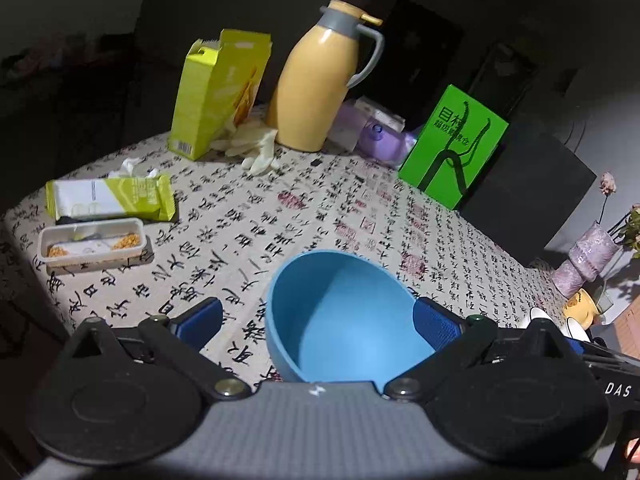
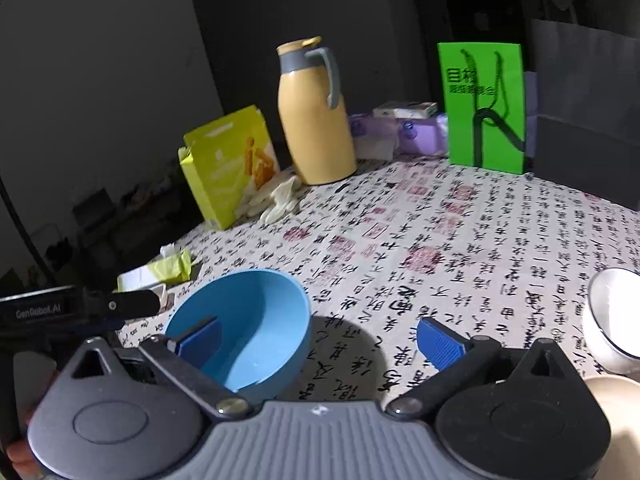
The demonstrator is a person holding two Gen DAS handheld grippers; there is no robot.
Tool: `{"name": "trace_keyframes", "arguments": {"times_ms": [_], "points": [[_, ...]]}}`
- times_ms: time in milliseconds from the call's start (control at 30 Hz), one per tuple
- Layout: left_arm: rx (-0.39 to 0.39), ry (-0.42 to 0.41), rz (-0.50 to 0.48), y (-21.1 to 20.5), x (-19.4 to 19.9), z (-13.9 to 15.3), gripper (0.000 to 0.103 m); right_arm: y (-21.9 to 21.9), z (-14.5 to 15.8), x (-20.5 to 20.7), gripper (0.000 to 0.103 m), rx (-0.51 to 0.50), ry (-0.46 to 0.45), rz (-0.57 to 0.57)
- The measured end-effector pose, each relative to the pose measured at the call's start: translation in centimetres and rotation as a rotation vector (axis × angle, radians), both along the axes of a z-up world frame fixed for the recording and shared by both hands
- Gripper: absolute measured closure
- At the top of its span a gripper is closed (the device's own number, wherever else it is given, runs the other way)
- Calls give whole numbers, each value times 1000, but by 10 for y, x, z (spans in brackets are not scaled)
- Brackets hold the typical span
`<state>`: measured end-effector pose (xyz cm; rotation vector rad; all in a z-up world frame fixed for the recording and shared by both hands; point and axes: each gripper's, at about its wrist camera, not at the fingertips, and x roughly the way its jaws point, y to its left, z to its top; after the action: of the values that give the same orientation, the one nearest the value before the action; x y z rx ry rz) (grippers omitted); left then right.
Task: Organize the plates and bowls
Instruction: 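Move both open grippers to the rim of the larger white bowl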
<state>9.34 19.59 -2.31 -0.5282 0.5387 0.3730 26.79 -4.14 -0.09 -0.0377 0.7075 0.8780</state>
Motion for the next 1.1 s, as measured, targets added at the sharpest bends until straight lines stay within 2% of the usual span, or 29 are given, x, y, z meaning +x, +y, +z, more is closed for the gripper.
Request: {"name": "trace_keyframes", "arguments": {"times_ms": [267,567,1100], "points": [[45,-61,-37,-22,1,8,0,-29,5,-2,0,36,-26,-43],[72,-89,-90,-49,14,13,0,-68,6,1,0,58,-40,-91],[57,-71,-213,-107,61,13,0,-153,1,26,0,62,-42,-221]]}}
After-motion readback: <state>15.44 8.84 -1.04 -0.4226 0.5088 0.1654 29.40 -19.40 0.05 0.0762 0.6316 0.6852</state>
